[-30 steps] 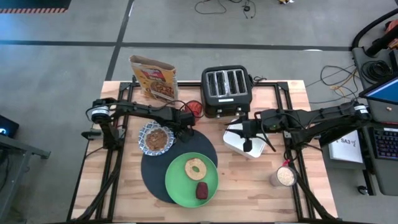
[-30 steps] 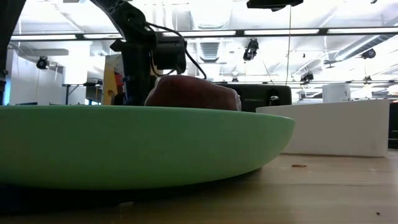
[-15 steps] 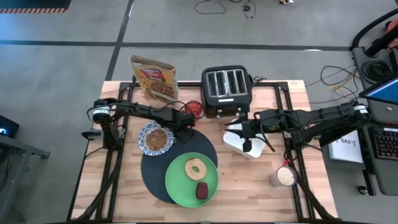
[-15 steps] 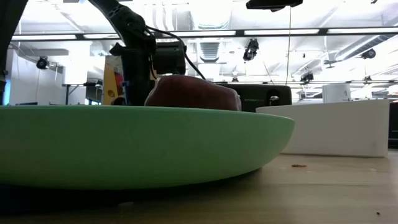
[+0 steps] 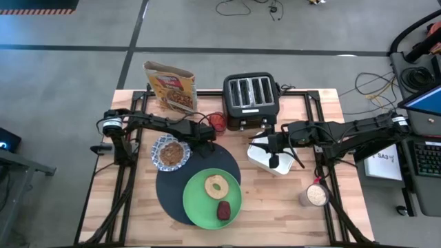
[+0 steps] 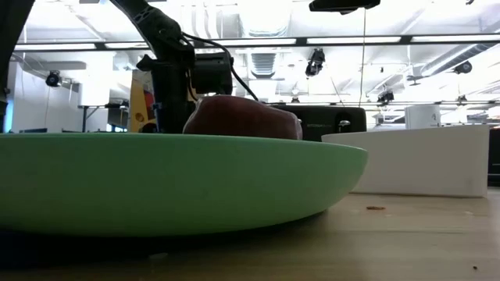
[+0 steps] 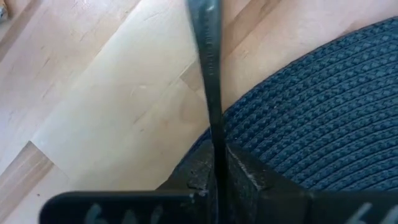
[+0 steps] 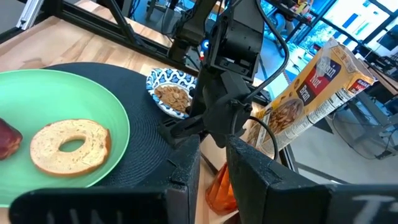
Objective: Arrange a breakfast setting
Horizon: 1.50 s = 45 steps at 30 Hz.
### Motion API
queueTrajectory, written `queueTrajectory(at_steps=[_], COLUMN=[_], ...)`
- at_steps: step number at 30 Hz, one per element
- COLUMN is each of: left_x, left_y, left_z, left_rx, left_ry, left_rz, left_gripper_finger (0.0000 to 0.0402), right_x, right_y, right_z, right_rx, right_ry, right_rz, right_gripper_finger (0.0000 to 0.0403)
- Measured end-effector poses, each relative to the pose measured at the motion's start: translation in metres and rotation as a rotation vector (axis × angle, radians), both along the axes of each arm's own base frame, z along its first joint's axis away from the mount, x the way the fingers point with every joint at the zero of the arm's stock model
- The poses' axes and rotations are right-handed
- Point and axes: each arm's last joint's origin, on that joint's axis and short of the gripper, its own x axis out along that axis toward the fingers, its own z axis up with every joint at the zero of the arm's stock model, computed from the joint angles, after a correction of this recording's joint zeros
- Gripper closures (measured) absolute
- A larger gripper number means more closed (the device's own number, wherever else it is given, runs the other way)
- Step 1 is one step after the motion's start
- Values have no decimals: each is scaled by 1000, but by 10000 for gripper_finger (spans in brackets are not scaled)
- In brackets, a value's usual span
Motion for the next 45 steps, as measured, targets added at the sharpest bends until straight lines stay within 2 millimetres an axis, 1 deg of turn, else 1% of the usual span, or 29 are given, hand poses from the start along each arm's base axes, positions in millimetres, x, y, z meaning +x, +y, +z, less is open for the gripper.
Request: queueTrajectory(at_steps=[4, 17, 23, 26, 31, 38, 45], left_x=[0, 0, -1, -3, -7, -18, -33], left_y=[0, 0, 4, 7, 9, 9, 6], left_z=[0, 1, 1, 6, 24, 59, 96], left_rx=[2, 17, 66, 73, 108, 193, 238], left_ry=[-4, -9, -6, -18, -66, -162, -275], left_rz=[2, 34, 74, 88, 103, 120, 83], left_gripper_finger=[396, 397, 397, 398, 398, 398, 398], right_x=[0, 0, 0, 0, 0, 0, 0], right_y=[0, 0, 0, 0, 0, 0, 0], right_z=[0, 0, 0, 0, 0, 0, 0], right_rx=[-2, -2, -2, -3, -8, -14, -12], right_ry=[0, 0, 0, 1, 1, 1, 1], right_rz=[1, 0, 0, 0, 1, 3, 3], right_gripper_finger=[334, 335, 335, 337, 335, 337, 336])
